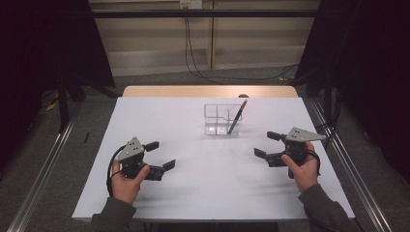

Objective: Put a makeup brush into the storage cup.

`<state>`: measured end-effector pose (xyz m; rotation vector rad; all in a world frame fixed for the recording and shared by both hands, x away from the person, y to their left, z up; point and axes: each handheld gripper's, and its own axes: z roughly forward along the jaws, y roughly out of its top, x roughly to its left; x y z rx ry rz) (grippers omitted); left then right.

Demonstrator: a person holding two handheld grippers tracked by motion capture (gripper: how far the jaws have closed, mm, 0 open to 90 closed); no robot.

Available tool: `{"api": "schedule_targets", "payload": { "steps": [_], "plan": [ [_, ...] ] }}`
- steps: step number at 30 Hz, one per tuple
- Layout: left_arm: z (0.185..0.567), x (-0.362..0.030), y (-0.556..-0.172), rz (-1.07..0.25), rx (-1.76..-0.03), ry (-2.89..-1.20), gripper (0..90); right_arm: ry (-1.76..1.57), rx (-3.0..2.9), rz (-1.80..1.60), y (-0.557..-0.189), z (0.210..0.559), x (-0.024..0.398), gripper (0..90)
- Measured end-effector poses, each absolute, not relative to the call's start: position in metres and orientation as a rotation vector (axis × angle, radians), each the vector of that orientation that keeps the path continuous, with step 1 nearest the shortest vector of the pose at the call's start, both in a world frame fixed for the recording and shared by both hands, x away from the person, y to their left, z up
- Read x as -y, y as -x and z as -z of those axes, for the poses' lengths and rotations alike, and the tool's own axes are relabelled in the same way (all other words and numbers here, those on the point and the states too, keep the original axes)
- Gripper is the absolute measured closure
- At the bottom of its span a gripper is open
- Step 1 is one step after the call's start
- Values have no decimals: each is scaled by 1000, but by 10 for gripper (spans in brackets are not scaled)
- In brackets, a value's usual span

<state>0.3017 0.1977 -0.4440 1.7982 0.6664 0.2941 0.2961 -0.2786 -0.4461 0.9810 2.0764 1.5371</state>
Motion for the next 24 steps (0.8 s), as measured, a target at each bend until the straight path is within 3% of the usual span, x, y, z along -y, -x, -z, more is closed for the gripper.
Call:
{"api": "schedule_targets", "payload": {
  "steps": [24],
  "plan": [
    [444,-199,-302,-296,-671,-1793,43,-977,-2091,-1542,-275,451,283,94]
  ]
}}
